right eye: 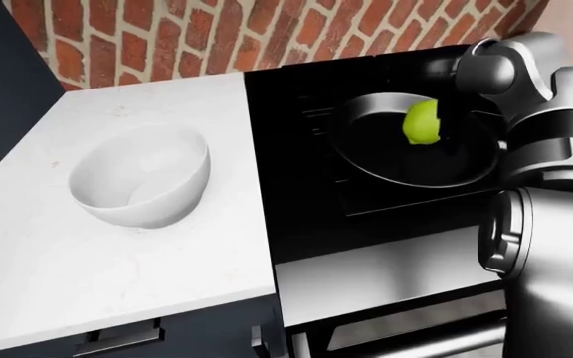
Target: Pick the lemon from the pan and place it in the bowl.
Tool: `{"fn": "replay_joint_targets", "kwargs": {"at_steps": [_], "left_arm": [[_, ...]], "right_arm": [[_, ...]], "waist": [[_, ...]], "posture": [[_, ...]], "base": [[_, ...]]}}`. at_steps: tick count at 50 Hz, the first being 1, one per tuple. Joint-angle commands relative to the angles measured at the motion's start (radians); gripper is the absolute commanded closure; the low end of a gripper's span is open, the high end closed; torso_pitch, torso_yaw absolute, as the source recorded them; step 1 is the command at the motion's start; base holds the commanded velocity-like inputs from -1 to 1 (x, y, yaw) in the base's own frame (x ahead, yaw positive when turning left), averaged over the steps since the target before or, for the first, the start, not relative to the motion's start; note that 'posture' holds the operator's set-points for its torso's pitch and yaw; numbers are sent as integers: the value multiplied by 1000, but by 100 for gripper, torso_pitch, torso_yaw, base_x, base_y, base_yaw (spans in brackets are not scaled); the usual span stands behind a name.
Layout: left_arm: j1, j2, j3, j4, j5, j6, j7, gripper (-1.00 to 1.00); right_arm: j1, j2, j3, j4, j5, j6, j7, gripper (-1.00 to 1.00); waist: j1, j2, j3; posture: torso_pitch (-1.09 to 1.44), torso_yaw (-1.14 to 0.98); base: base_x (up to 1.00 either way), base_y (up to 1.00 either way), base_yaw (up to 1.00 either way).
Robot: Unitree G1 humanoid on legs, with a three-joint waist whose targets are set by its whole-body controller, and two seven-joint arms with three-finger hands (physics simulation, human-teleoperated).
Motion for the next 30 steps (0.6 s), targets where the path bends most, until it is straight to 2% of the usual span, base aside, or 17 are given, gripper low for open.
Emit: {"fn": "replay_joint_targets", "kwargs": {"at_steps": [1,23,24,30], "left_arm": [[-20,24,16,-30,0,-28,-1,-100],[-10,19,21,-30,-1,-34,-4,-100],[-10,19,21,-30,-1,-34,-4,-100],[-7,18,23,-31,-2,-33,-5,-100]], "right_arm": [[-34,-6,-11,-33,14,8,-27,-100],[-7,26,-12,-16,7,45,-55,-100],[-7,26,-11,-16,6,47,-54,-72],[0,23,-8,-14,-1,51,-55,-66]], "waist": [[1,1,-26],[2,1,-29],[2,0,-29],[3,0,-30]], "posture": [[0,0],[0,0],[0,0],[0,0]], "base": [[0,0,0],[0,0,0],[0,0,0],[0,0,0]]}}
